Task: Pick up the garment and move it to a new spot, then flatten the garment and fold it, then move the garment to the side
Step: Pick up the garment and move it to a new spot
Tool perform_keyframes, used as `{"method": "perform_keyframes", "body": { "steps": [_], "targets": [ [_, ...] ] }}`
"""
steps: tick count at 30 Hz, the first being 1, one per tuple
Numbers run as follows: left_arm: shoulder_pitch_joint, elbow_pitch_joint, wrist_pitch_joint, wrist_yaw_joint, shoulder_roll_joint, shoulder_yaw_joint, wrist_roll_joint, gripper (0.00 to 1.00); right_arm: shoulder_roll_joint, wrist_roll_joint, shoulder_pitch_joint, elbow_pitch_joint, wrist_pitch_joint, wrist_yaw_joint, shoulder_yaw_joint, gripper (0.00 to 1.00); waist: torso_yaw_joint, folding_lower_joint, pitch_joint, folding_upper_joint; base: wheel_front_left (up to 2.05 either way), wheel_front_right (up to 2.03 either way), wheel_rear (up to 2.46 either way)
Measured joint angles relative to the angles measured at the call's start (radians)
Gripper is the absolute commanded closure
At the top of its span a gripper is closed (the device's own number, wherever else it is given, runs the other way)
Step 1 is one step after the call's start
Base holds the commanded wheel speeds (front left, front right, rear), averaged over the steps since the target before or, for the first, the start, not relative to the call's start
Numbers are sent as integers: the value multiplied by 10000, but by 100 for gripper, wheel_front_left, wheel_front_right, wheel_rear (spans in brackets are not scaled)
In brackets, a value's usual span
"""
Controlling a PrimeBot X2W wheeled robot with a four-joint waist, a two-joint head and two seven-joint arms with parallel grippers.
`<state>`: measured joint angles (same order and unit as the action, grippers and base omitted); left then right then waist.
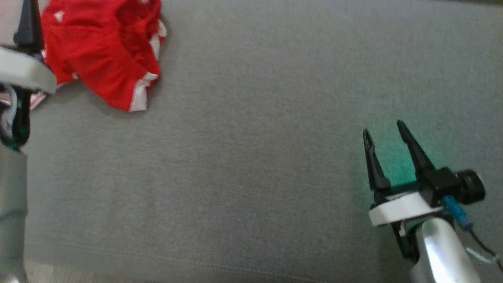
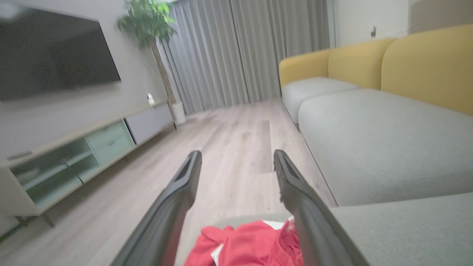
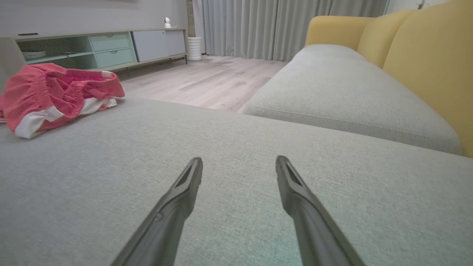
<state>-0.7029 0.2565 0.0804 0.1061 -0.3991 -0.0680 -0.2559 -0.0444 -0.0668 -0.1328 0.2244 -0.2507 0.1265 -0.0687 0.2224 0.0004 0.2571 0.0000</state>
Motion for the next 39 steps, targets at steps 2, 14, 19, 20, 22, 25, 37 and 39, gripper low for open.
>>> {"method": "perform_keyframes", "body": {
  "steps": [2,14,19,20,22,25,37,39],
  "targets": [
    [-591,859,353,17,84,-54,-244,0,-6,-121,-248,-35,-2,0,67,0,-172,0,373,0,0,0,0],
    [-1665,4713,1237,173,127,-1024,-372,0,-15,-316,-839,-240,-2,0,4,0,-1175,-2,1932,0,0,0,0],
    [-1836,5762,1664,-94,100,-1290,-127,0,-17,-332,-834,-280,-2,0,50,0,-1357,-2,2096,0,0,0,0],
    [-1845,5914,1755,-104,100,-1290,-128,0,-17,-332,-834,-280,-2,0,56,0,-1357,-3,2081,0,0,0,0],
    [-1888,6151,1833,-104,100,-1304,-130,55,-17,-332,-834,-282,-2,0,63,0,-1336,-4,2034,0,0,0,0],
    [-1987,6293,1802,-92,111,-1381,-132,100,-17,-326,-834,-261,-2,0,38,0,-1278,-3,1898,0,0,0,0],
    [-2419,6048,857,138,-96,-2257,111,100,-17,393,-605,176,-2,0,-127,0,-1163,-5,273,0,0,0,0],
    [-2431,5917,842,180,-136,-2477,111,100,-17,575,-320,295,-2,0,-142,0,-1186,-5,-167,0,0,0,0]
  ]
}}
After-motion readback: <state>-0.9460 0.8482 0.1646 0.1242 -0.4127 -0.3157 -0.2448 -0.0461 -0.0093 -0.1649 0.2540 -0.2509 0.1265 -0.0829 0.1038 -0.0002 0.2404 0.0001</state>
